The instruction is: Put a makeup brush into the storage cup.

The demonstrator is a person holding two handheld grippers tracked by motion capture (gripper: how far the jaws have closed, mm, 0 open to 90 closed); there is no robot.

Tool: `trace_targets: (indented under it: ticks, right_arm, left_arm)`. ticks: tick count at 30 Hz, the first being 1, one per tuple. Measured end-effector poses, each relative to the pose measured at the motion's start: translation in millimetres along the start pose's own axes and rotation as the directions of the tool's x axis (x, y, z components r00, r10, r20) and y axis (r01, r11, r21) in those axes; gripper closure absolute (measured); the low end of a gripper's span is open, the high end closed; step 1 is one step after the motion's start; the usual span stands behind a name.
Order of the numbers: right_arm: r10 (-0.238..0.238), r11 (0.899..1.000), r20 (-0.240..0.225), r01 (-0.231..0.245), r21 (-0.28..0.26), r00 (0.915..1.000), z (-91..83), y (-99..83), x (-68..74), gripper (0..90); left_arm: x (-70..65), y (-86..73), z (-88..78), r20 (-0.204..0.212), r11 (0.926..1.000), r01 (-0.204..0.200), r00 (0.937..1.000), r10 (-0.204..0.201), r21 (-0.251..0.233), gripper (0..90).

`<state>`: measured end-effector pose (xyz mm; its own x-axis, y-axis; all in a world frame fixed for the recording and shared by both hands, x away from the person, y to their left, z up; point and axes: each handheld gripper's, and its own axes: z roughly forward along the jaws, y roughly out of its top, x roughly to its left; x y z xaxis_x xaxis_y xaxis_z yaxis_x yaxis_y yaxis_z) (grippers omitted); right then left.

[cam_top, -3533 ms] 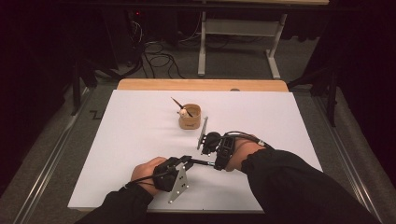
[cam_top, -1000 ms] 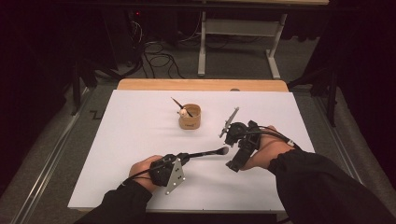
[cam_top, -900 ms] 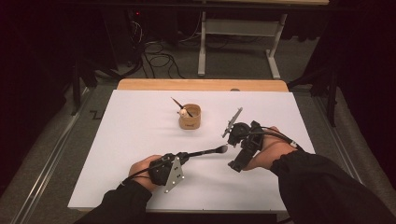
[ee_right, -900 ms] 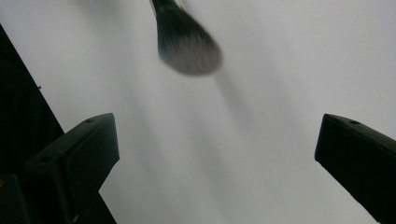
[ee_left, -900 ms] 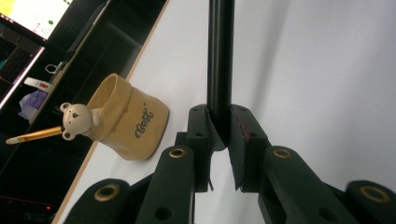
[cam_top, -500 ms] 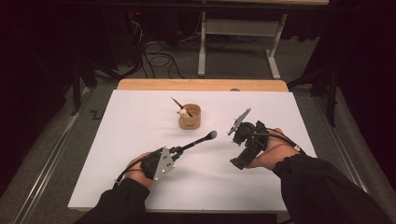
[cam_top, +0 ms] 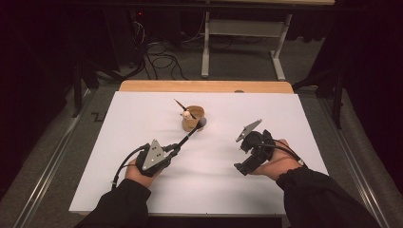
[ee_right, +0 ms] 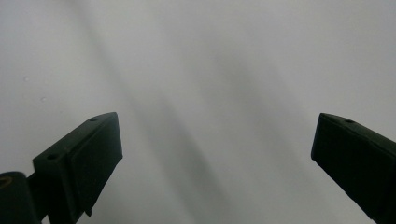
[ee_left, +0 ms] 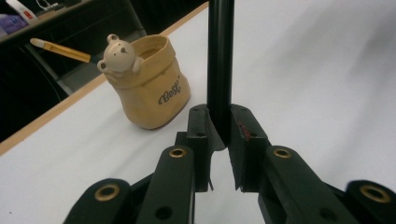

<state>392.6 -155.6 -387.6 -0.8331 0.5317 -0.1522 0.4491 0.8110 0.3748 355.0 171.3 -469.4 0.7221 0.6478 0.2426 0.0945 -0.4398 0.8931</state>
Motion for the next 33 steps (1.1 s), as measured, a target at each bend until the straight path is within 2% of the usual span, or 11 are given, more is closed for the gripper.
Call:
trace_targets:
  ticks: [6,9,11,19,23,25,33]
  right_arm:
    - [0.033,0.999,0.0,-0.033,-0.027,0.9995,19.4,-13.1,0.0,2.7]
    - [0.037,0.999,-0.007,-0.037,-0.032,0.9993,29.4,-19.7,2.5,2.7]
    - [0.058,0.997,-0.014,-0.059,-0.053,0.9982,35.7,-24.8,3.7,2.7]
    - [0.095,0.988,-0.019,-0.097,-0.119,0.9953,51.0,-41.3,4.8,2.8]
    - [0.13,0.979,-0.028,-0.133,-0.155,0.9912,56.8,-48.0,5.6,2.9]
    - [0.153,0.971,-0.04,-0.157,-0.182,0.9875,59.4,-50.5,6.5,3.0]
    - [0.183,0.946,0.004,-0.175,-0.273,0.9831,68.8,-55.5,11.0,3.6]
  left_arm:
    - [5.6,-2.8,-1.0,0.01,0.9987,0.049,0.9987,-0.049,-0.01,79.7]
    - [6.6,-3.2,-1.4,0.012,0.998,0.061,0.9981,-0.061,-0.014,79.7]
    - [6.9,-3.4,-1.4,0.015,0.9977,0.067,0.9977,-0.066,-0.016,79.7]
    - [7.6,-5.0,0.0,0.019,0.9964,0.084,0.9963,-0.083,-0.015,79.7]
    - [8.5,-5.8,0.2,0.022,0.9952,0.096,0.9951,-0.096,-0.016,79.7]
    - [9.1,-6.3,0.4,0.023,0.9947,0.102,0.9946,-0.101,-0.017,79.7]
    - [11.3,-8.2,2.1,0.038,0.9906,0.135,0.9902,-0.134,-0.02,79.7]
